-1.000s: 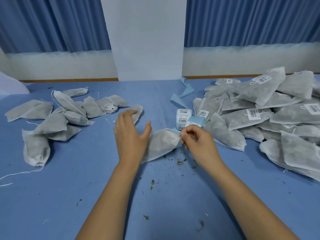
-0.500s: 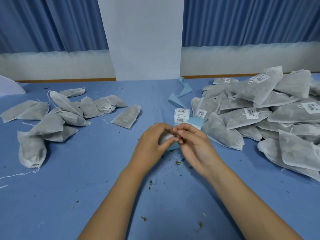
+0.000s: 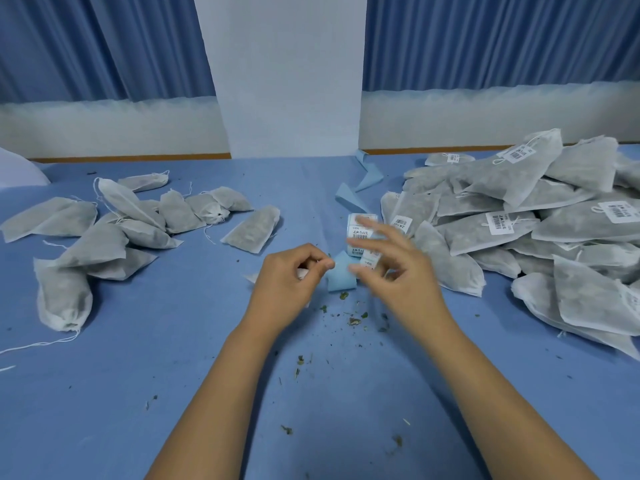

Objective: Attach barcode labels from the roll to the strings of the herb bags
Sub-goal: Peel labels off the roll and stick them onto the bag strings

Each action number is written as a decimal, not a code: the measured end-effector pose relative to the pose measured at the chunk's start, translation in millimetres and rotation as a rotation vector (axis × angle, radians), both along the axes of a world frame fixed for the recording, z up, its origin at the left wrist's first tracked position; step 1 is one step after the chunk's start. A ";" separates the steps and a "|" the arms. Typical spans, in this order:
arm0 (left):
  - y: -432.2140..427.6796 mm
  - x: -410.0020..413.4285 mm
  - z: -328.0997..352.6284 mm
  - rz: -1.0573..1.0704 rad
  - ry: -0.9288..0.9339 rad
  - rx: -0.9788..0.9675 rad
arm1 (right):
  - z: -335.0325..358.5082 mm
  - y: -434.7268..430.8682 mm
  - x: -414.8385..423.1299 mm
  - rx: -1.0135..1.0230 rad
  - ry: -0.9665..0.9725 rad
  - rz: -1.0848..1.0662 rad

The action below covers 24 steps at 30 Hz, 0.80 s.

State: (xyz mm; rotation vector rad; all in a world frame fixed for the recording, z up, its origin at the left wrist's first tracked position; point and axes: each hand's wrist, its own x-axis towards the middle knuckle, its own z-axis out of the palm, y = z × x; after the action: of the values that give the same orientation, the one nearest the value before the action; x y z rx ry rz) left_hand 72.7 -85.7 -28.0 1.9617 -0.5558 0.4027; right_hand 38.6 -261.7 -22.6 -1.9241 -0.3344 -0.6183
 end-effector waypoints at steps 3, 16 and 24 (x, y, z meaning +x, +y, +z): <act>-0.5 -2.0 0.3 -0.042 -0.008 0.031 | -6.7 15.4 -2.2 -0.194 0.081 0.028; -4.4 -13.7 10.4 -0.308 0.161 -0.259 | -6.0 6.6 0.4 -0.137 0.002 -0.181; 1.9 -7.8 5.6 -0.136 -0.060 -0.045 | -1.6 6.7 -6.9 -0.374 -0.135 -0.067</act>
State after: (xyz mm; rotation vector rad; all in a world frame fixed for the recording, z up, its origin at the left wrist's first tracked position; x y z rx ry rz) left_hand 64.9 -83.9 -22.3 1.8613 -0.7081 0.3859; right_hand 31.6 -255.0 -24.2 -2.2621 -0.5012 -0.7750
